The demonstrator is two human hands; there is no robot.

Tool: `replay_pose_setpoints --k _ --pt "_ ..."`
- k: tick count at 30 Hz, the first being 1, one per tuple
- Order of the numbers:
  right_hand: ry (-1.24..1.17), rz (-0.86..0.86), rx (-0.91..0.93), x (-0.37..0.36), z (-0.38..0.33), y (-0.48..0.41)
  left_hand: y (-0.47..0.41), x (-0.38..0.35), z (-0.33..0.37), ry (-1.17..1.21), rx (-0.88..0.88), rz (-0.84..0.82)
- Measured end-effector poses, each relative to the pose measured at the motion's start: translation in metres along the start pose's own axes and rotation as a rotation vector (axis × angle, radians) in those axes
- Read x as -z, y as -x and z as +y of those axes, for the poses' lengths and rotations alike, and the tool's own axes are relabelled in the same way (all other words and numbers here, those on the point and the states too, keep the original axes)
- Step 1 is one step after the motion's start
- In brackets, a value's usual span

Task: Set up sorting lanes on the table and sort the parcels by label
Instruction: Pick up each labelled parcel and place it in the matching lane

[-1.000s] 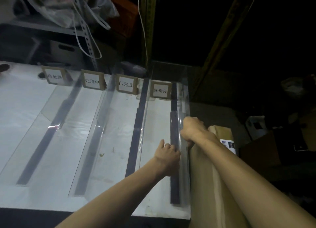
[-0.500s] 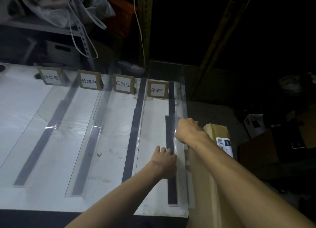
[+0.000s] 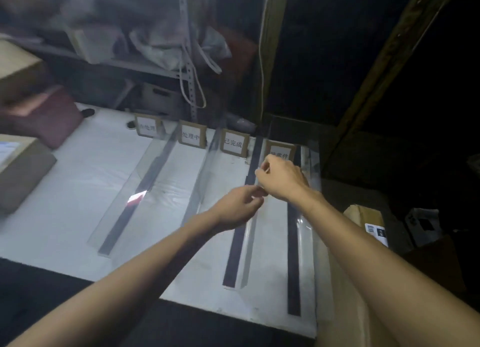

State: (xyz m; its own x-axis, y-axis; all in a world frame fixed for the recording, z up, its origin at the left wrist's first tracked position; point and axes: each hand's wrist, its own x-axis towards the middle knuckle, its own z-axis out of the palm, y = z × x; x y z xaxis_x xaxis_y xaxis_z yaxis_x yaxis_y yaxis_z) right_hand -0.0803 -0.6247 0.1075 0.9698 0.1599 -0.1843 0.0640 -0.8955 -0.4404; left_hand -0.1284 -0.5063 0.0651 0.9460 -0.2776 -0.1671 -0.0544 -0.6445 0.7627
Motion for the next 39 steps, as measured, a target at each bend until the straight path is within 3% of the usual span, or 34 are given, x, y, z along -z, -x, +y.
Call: replay_pose_setpoints --k 5,13,21,32,39 --pt "-0.266 -0.105 0.116 -0.021 -0.093 -0.003 0.067 0.098 -0.055 0.064 0.103 0.261" --pt "-0.290 -0.299 0.434 -0.076 -0.239 0.015 0.198 0.221 -0.140 0.186 0.233 0.481" --pt "-0.271 -0.386 0.517 -0.143 -0.347 0.013 0.281 0.294 -0.224 0.217 0.320 0.585" --pt "-0.185 -0.526 0.579 -0.226 -0.450 -0.071 0.279 0.365 -0.336 0.213 0.452 0.628" --pt "-0.245 -0.623 0.475 -0.281 -0.498 -0.154 0.242 0.421 -0.405 0.193 0.580 0.652"
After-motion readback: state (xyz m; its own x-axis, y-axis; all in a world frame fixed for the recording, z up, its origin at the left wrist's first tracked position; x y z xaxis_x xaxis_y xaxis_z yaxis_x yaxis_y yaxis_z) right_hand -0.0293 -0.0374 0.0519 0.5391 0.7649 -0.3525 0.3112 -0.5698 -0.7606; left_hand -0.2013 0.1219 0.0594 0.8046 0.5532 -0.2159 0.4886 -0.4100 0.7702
